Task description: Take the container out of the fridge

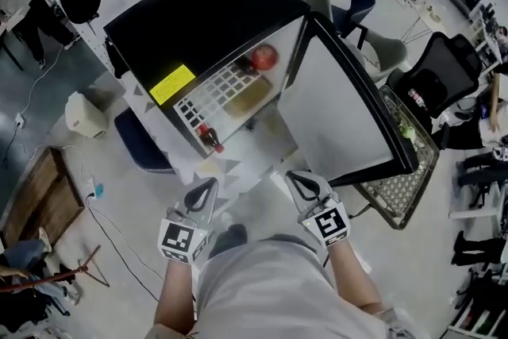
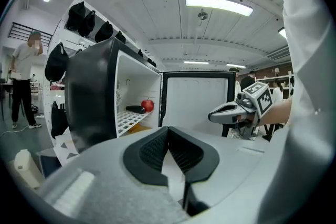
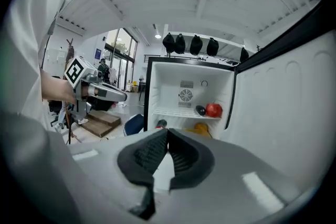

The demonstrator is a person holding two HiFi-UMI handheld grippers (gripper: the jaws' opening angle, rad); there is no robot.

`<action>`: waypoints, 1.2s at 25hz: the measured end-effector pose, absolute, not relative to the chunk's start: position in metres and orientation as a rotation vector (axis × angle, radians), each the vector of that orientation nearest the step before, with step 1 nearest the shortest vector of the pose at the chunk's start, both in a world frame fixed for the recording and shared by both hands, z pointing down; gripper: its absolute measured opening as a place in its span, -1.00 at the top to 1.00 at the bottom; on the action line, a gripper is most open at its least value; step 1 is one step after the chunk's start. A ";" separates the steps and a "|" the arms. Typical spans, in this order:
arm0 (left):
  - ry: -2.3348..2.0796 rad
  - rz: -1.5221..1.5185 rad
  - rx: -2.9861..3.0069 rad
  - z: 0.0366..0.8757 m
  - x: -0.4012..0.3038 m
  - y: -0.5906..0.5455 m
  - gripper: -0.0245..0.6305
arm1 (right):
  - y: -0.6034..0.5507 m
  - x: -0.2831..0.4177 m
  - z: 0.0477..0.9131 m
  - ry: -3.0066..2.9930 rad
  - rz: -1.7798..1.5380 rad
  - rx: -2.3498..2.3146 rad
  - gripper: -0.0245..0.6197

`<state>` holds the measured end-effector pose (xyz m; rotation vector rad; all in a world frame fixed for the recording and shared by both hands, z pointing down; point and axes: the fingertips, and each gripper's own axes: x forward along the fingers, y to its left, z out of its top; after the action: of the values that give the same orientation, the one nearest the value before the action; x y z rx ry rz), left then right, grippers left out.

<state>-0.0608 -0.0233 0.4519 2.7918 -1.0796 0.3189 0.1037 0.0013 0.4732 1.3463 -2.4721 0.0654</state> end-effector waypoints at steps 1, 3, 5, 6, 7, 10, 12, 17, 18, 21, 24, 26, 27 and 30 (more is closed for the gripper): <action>-1.064 0.321 2.795 0.453 -0.066 -0.029 0.90 | -0.007 0.099 0.475 -2.462 0.071 1.354 0.91; -1.027 0.332 2.801 0.458 -0.076 -0.039 0.90 | -0.023 0.088 0.479 -2.444 0.074 1.368 0.91; -0.987 0.348 2.811 0.462 -0.084 -0.048 0.90 | -0.037 0.078 0.484 -2.427 0.073 1.376 0.91; -0.971 0.355 2.815 0.464 -0.087 -0.052 0.90 | -0.043 0.074 0.487 -2.419 0.074 1.378 0.91; -0.957 0.358 2.818 0.465 -0.090 -0.055 0.90 | -0.049 0.070 0.490 -2.411 0.077 1.378 0.91; -0.930 0.362 2.818 0.465 -0.098 -0.062 0.90 | -0.064 0.062 0.499 -2.392 0.098 1.367 0.91; -0.927 0.370 2.817 0.466 -0.101 -0.066 0.90 | -0.074 0.060 0.505 -2.386 0.112 1.354 0.91; -0.979 0.387 2.784 0.472 -0.106 -0.074 0.90 | -0.102 0.059 0.521 -2.370 0.099 1.292 0.91; -0.998 0.389 2.773 0.472 -0.106 -0.076 0.90 | -0.107 0.059 0.524 -2.370 0.098 1.273 0.91; -1.059 0.396 2.737 0.471 -0.106 -0.082 0.90 | -0.124 0.061 0.532 -2.385 0.108 1.216 0.88; -1.129 0.434 2.698 0.474 -0.104 -0.085 0.90 | -0.142 0.061 0.538 -2.405 0.098 1.152 0.87; -1.178 0.444 2.663 0.478 -0.103 -0.084 0.90 | -0.153 0.060 0.543 -2.414 0.084 1.106 0.86; -1.200 0.447 2.643 0.480 -0.103 -0.083 0.90 | -0.159 0.059 0.547 -2.419 0.084 1.085 0.86; -1.263 0.458 2.587 0.486 -0.104 -0.082 0.90 | -0.178 0.056 0.559 -2.427 0.096 1.036 0.80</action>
<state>-0.1045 -0.0825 0.4856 2.5872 -1.2625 0.4579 0.0559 -0.1778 0.5588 1.0362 -2.4266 0.0961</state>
